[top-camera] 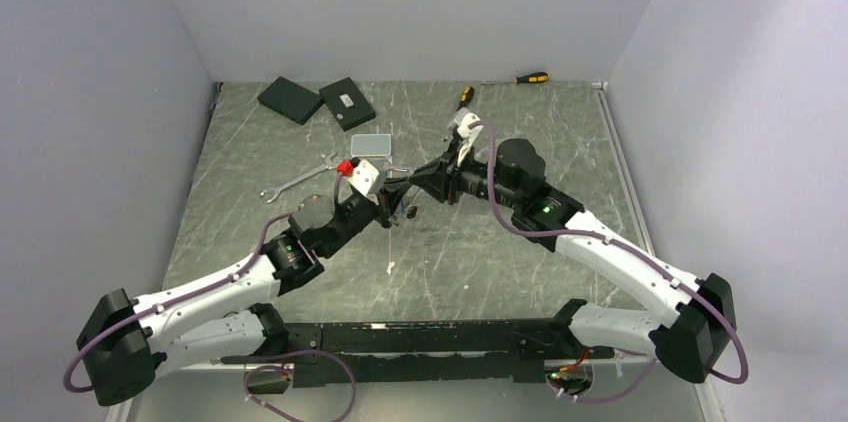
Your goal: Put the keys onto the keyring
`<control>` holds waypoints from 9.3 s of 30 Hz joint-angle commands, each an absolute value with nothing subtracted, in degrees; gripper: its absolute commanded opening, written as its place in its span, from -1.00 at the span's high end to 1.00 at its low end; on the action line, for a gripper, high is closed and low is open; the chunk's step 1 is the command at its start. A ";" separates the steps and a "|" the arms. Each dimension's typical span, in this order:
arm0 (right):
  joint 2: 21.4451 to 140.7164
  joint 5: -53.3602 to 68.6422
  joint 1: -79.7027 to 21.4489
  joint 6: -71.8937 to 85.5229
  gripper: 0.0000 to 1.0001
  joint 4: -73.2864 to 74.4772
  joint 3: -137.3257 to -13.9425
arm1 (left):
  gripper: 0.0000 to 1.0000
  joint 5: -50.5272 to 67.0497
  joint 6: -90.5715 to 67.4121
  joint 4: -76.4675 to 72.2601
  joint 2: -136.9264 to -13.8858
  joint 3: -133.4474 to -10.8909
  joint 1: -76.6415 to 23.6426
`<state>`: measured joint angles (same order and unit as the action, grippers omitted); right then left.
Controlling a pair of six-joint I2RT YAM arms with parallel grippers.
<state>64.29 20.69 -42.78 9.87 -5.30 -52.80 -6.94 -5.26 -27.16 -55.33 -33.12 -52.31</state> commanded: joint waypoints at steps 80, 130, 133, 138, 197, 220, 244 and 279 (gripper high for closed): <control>68.62 21.10 -44.11 6.07 1.00 19.10 -70.03 | 1.00 -4.93 9.77 -24.75 -52.35 -32.90 -52.09; 62.81 15.77 -44.13 10.80 -0.27 16.89 -68.33 | 1.00 1.27 10.45 -21.76 -53.14 -36.39 -52.11; 60.52 15.72 -44.38 11.62 -0.19 11.94 -63.04 | 1.00 0.13 4.96 -23.80 -53.63 -36.83 -51.99; 58.76 17.25 -44.45 9.71 0.03 7.21 -58.82 | 1.00 -2.01 -2.34 -24.65 -54.09 -37.97 -52.03; 70.11 18.51 -45.89 -2.46 1.00 31.22 -73.78 | 1.00 0.57 14.96 -11.02 -53.68 -40.10 -51.96; 68.96 19.33 -45.81 -1.85 0.45 30.80 -73.07 | 1.00 0.17 16.42 -10.05 -53.45 -40.10 -52.03; 62.80 12.58 -45.88 -1.36 0.16 14.57 -63.08 | 1.00 2.75 4.95 -18.11 -53.87 -38.97 -51.95; 67.95 19.75 -45.93 -2.67 1.00 21.00 -68.29 | 1.00 3.82 14.12 -12.02 -53.21 -39.86 -52.00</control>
